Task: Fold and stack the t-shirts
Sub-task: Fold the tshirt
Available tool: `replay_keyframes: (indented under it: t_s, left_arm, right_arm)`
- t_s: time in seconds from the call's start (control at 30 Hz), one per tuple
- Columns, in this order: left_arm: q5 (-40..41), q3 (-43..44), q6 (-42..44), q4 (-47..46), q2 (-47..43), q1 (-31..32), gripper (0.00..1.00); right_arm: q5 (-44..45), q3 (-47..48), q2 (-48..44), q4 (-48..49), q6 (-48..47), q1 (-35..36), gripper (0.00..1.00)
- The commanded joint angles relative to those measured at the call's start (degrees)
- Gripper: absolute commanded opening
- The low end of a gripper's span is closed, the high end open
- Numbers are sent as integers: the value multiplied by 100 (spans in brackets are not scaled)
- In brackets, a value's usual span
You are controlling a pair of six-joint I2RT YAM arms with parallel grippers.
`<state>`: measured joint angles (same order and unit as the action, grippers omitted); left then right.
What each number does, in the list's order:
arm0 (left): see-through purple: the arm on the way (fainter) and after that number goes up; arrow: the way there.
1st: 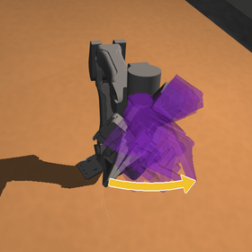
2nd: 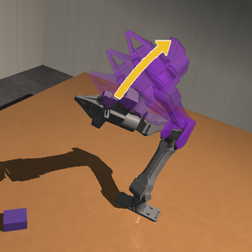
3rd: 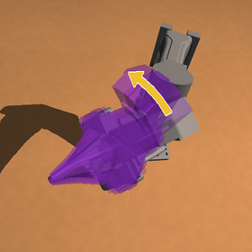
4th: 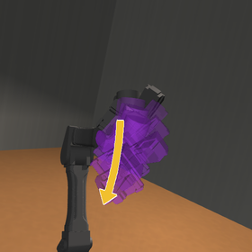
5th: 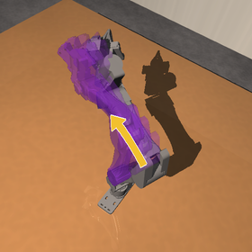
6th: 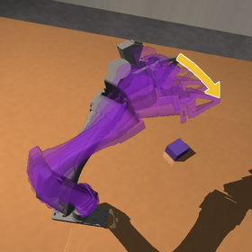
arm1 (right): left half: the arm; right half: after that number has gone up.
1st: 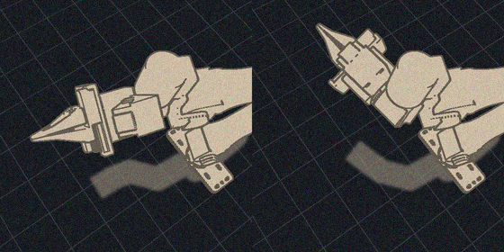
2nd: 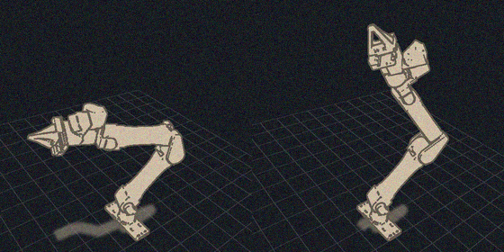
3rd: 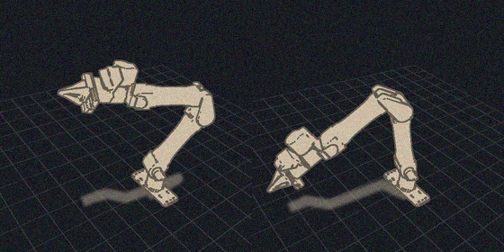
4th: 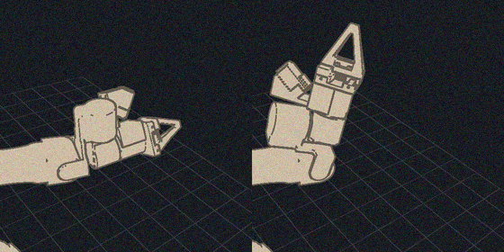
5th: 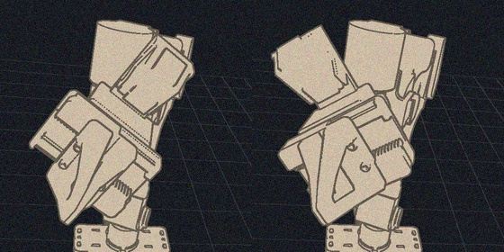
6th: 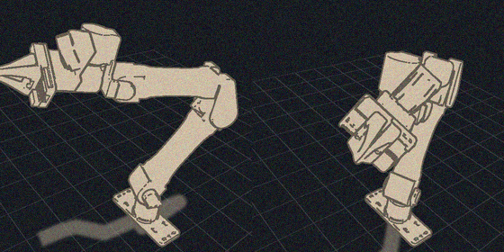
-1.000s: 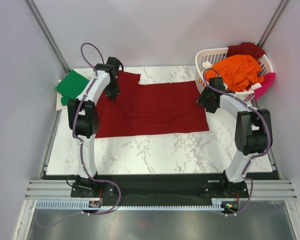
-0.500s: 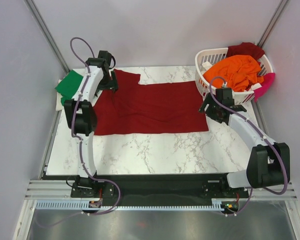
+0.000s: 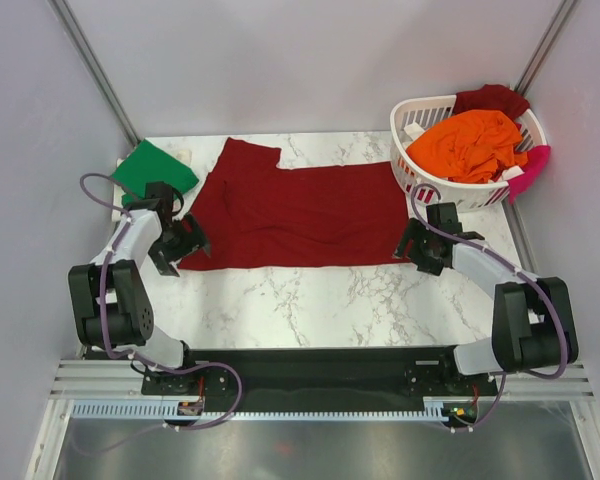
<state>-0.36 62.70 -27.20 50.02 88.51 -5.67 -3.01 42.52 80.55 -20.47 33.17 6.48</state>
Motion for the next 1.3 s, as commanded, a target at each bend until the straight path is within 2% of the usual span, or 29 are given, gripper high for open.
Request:
replay_keyframes:
  t_s: [0.0,0.27,0.37,0.47,0.6,0.7,0.8,0.83,0.9,1.0,1.03,1.07,1.17,1.23,1.27]
  left_arm:
    - [-238,-266,-364,-669,-168,66,100]
    - [201,-609,-848,-1152,34,31,100]
    - [501,-706,-1006,-1161,52,40,100]
    - [773,-750,-1147,-1170,44,40,99]
    - [1125,-689,-1340,-1196,219,40,95]
    - [1231,-671,-1437,-1380,482,40,86]
    - [1293,-688,-1463,-1565,659,31,71]
    - [1293,-697,-1463,-1626,659,31,61]
    - [1380,-680,-1472,-1723,676,31,57]
    - [1434,-627,-1472,-1794,694,40,32]
    - [1399,-636,-1472,-1811,677,40,5]
    - [1329,-679,-1472,-1846,633,40,2]
    - [1144,-881,-1472,-1820,291,49,2]
    - [978,-1048,-1507,-1829,-192,49,2]
    - [646,-1188,-1473,-1803,-359,49,2]
  right_arm:
    - [-200,-86,171,394,-47,-85,82]
    - [-60,-227,434,763,-30,-173,79]
    - [-147,-209,672,886,-38,-270,72]
    - [-227,-279,707,1010,-12,-296,53]
    - [-314,-402,672,1150,-30,-296,42]
    - [-516,-447,681,1230,-47,-296,24]
    - [-578,-464,637,1212,-109,-288,10]
    - [-587,-473,594,1212,-117,-288,9]
    - [-587,-517,558,1203,-117,-288,5]
    - [-605,-543,549,1186,-135,-288,0]
    - [-622,-552,532,1159,-135,-296,0]
    - [-622,-569,505,1142,-126,-288,0]
    - [-535,-710,190,1001,14,-296,0]
    - [-543,-991,-352,949,277,-340,0]
    - [-569,-1061,-565,879,348,-349,0]
